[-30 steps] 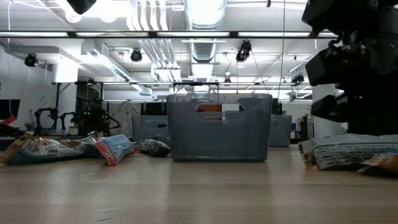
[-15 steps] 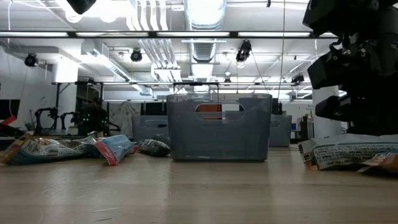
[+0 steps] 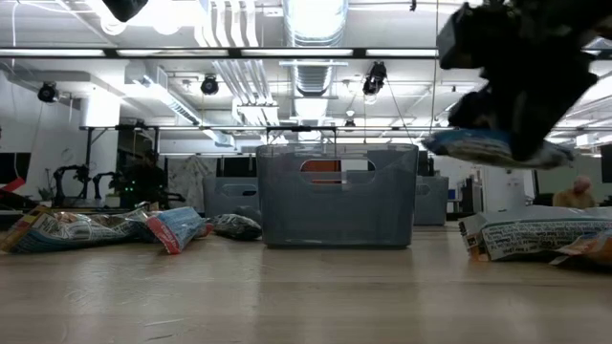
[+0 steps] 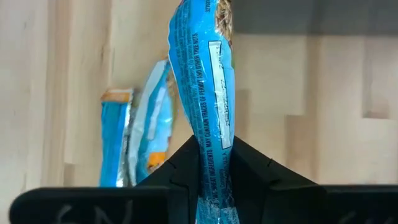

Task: Pick and place Granola Bars by type
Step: Put the blue granola bar into the bottom black bin

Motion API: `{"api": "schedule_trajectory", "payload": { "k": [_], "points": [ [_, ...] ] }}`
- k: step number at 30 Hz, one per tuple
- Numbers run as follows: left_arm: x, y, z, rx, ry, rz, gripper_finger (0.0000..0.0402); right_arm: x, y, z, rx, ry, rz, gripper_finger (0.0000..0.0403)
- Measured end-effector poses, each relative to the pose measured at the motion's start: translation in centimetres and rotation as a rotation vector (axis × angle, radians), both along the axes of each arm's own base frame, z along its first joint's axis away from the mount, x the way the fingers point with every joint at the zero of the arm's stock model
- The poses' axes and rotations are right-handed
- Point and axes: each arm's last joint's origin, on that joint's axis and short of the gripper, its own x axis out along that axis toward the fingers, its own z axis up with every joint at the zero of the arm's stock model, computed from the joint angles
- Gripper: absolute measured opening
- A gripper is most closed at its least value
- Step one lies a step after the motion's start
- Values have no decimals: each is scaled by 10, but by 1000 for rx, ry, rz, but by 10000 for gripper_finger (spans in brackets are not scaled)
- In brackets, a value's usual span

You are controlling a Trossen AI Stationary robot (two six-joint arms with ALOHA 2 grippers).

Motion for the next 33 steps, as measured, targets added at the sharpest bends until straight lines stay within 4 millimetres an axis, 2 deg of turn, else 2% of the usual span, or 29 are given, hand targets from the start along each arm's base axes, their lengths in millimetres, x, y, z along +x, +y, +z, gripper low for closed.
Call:
{"api": "schedule_trajectory", "payload": {
  "k": [6,15,23,28,33],
  "points": [
    [0,0,0,0,1,0,0,8,-5,22,-29,-35,14,63],
    [0,0,0,0,0,0,0,22,-16,46,-21,-112,-21,63],
    [0,0,0,0,0,0,0,33,-31,66,8,-171,-157,63],
    [0,0,0,0,1,0,0,38,-35,78,29,-216,-192,63],
    [0,0,0,0,0,1,0,44,-39,85,96,-267,-302,63]
  ]
}}
